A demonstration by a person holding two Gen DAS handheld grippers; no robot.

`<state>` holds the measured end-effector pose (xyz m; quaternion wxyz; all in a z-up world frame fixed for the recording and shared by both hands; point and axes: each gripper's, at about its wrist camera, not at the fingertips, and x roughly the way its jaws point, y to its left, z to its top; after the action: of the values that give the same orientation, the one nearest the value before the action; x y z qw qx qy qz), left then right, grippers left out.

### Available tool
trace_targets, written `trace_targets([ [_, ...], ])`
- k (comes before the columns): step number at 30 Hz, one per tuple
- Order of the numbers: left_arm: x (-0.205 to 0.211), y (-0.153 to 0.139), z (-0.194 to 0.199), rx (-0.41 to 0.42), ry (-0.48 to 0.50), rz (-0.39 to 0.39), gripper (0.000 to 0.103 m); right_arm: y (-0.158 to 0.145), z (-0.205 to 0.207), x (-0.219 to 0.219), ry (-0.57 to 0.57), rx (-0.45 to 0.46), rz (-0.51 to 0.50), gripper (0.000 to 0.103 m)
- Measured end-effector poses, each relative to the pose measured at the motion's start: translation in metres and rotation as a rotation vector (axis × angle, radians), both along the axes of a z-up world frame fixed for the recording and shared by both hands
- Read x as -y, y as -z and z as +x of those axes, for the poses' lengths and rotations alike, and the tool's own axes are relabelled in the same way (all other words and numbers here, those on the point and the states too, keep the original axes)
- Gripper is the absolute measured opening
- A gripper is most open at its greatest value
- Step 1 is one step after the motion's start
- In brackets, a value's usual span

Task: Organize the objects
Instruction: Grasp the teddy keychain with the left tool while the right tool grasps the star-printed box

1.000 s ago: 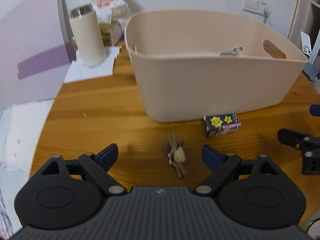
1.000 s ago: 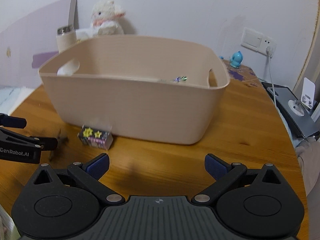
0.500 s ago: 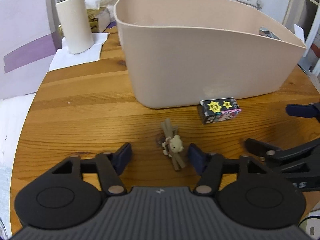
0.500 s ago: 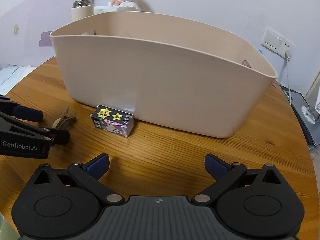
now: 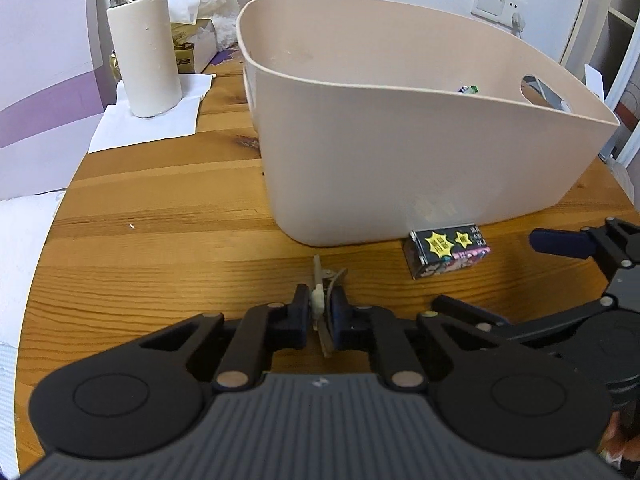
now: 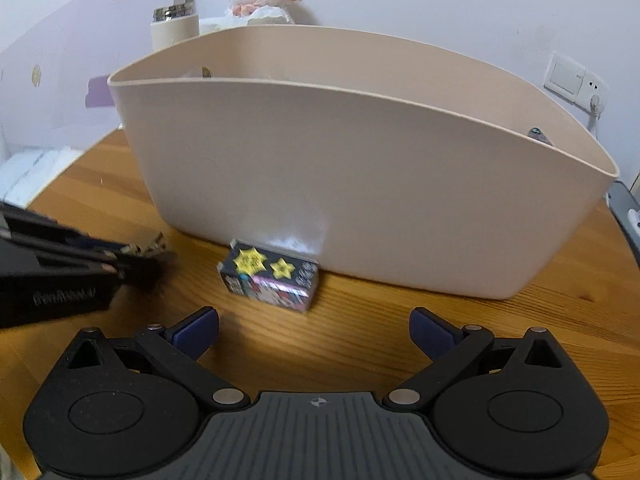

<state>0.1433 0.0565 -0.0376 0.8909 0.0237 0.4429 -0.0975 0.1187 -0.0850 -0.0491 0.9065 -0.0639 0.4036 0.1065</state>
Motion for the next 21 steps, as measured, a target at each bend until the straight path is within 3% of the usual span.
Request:
trace_targets([
  [6,-0.006,0.001,0.003,0.009,-0.004,-0.003,0.012,0.008,0.007,-0.013,0.03,0.0,0.008,0.102],
  [10,-0.008,0.001,0.006,0.007,-0.011,-0.009,0.012,0.011,0.004,-0.019,0.043,0.046,-0.002,0.101],
  [14,-0.009,0.001,0.005,0.005,-0.018,-0.006,0.012,0.013,-0.001,-0.022,0.031,0.068,-0.013,0.096],
  [17,-0.01,0.0,0.003,0.009,-0.014,-0.009,0.012,0.013,0.001,-0.018,0.027,0.079,-0.016,0.088],
  [21,-0.007,0.001,-0.001,0.01,-0.007,-0.001,0.012,0.011,0.001,-0.018,0.042,0.081,-0.001,0.064],
])
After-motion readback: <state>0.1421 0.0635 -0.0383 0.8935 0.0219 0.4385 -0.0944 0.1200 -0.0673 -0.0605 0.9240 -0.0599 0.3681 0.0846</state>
